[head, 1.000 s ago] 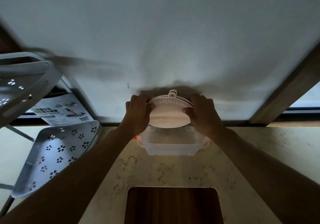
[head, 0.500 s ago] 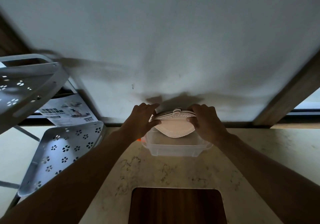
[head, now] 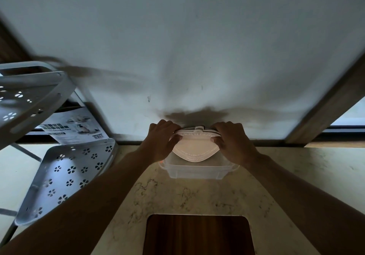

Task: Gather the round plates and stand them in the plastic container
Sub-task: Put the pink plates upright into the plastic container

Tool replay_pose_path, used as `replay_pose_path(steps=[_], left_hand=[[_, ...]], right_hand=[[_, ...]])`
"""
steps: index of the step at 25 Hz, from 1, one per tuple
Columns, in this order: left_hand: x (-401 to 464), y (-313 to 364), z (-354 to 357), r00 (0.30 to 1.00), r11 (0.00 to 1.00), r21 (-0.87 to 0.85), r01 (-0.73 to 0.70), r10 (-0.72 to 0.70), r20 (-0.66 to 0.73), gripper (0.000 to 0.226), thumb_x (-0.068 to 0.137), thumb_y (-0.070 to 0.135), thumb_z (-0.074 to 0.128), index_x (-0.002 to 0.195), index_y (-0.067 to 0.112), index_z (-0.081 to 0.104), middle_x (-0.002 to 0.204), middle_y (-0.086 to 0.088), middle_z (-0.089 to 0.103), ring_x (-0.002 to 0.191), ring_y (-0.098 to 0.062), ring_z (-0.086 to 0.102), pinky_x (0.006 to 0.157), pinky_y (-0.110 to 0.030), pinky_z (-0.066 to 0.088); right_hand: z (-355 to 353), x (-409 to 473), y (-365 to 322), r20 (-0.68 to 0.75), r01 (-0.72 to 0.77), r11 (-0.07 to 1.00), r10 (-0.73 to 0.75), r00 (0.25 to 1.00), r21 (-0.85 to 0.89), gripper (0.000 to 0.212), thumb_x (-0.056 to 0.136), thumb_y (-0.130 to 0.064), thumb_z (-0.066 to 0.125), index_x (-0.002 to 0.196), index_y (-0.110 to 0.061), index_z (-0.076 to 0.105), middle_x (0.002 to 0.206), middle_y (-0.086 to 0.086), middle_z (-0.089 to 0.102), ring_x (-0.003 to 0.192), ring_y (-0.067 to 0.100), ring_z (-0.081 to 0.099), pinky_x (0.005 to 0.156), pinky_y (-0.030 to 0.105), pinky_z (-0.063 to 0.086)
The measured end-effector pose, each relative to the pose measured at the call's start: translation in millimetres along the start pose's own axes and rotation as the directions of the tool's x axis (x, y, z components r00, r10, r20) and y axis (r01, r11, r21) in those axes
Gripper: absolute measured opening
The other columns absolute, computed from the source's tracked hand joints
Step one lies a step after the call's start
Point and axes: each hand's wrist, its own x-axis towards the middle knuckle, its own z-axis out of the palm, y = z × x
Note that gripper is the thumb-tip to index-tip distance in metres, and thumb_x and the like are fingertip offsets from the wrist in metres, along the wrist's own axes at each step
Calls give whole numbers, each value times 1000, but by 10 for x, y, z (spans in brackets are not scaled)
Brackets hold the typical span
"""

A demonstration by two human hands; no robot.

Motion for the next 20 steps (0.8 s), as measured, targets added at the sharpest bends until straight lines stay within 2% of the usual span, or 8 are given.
replay_pose_path(steps=[3, 8, 10, 14, 20], left_hand=[[44, 11, 1, 1000, 1000, 9, 13, -13, -27, 19, 95, 29, 53, 109, 19, 61, 101, 0, 64, 101, -25, 53, 85, -40, 34], [175, 33, -15, 997, 999, -20, 37, -38, -67, 20, 95, 27, 53, 110, 18, 62, 109, -3, 58, 106, -23, 46, 85, -36, 29], [251, 37, -6, 995, 998, -33, 55, -58, -79, 19, 95, 25, 54, 107, 15, 63, 113, -6, 57, 110, -25, 45, 86, -35, 28], [308, 20, 28, 994, 996, -27, 87, -89, -67, 19, 93, 21, 57, 105, 10, 65, 120, -11, 59, 120, -30, 45, 92, -41, 32], [237, -23, 65, 995, 998, 21, 64, -62, -84, 18, 93, 22, 58, 104, 9, 62, 116, -13, 58, 115, -32, 46, 89, -42, 33]], right_hand=[[-1, 22, 19, -35, -19, 1000, 19, 999, 20, 23, 86, -19, 70, 107, -13, 62, 98, 7, 70, 89, 31, 60, 76, 33, 27], [-62, 123, 52, -57, -84, 996, 86, 995, 31, 19, 88, -20, 66, 104, -11, 63, 97, 11, 69, 87, 33, 60, 79, 39, 36], [-74, 185, 63, -67, -105, 994, 107, 992, 31, 16, 89, -19, 65, 102, -10, 63, 99, 12, 67, 92, 35, 59, 78, 39, 36], [-64, 267, 55, -44, -109, 994, 110, 993, 33, 19, 86, -14, 67, 104, -9, 65, 108, 15, 64, 102, 37, 57, 83, 43, 38], [-54, 237, 60, -10, -95, 995, 95, 995, 12, 15, 86, -18, 68, 97, -9, 64, 100, 14, 65, 96, 36, 59, 79, 39, 36]])
